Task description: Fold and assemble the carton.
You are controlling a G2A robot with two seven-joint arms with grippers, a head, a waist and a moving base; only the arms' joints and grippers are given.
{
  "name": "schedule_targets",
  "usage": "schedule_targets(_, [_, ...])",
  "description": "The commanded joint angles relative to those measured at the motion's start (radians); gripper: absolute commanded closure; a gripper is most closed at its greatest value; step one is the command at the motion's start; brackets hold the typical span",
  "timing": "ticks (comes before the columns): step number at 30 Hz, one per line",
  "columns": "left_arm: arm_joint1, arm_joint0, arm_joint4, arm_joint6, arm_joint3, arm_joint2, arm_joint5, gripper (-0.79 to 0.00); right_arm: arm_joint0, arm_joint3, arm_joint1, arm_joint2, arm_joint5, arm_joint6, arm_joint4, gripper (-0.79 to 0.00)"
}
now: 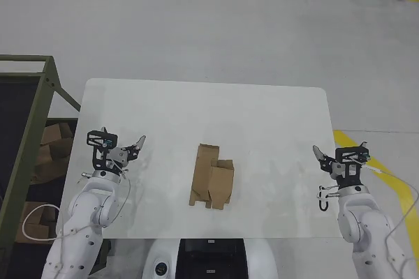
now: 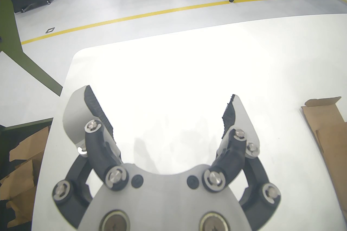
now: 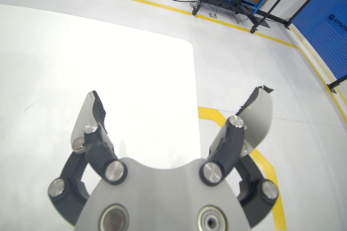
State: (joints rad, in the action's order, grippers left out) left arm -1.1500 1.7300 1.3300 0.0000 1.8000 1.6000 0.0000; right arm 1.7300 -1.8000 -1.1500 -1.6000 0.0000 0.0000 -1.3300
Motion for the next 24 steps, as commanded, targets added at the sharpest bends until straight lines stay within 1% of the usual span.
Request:
schedule_targets(1, [0.000,-0.001,0.000,0.004,0.003,0.001,0.002,-0.785,0.000,0.000,0.000,0.000,0.000,0.000,0.000,-0.785])
schedule_targets(2, [-0.001,0.000,-0.010,0.007,0.006,-0.002,-0.013,-0.785,0.000,0.000,0.000,0.000,0.000,0.001,0.002,-0.785])
schedule_targets(4, [0.001,0.007,-0.054,0.007,0.017,0.007,-0.084,-0.785,0.003,-0.013,-0.002,0.000,-0.013,-0.011,0.017,-0.785])
schedule_targets(7, [0.003,0.016,-0.073,0.018,0.034,0.031,-0.126,-0.785,0.024,-0.052,-0.002,-0.006,-0.044,-0.001,0.031,-0.785])
schedule_targets(10, [0.006,0.024,-0.141,0.020,0.045,0.041,-0.232,-0.785,0.040,-0.104,0.001,-0.012,-0.098,0.067,0.056,-0.785])
schedule_targets(15, [0.010,0.026,-0.200,0.013,0.042,0.064,-0.338,-0.785,0.050,-0.183,0.003,0.000,-0.165,0.194,0.080,-0.785])
schedule_targets(19, [0.014,0.034,-0.217,0.013,0.039,0.081,-0.400,-0.785,0.053,-0.223,0.003,0.012,-0.193,0.244,0.104,-0.785])
schedule_targets(21, [0.014,0.040,-0.220,0.024,0.039,0.095,-0.393,-0.785,0.054,-0.229,0.003,0.011,-0.196,0.252,0.107,-0.785])
schedule_targets(24, [0.014,0.040,-0.220,0.024,0.039,0.095,-0.393,-0.785,0.054,-0.229,0.003,0.011,-0.196,0.252,0.107,-0.785])
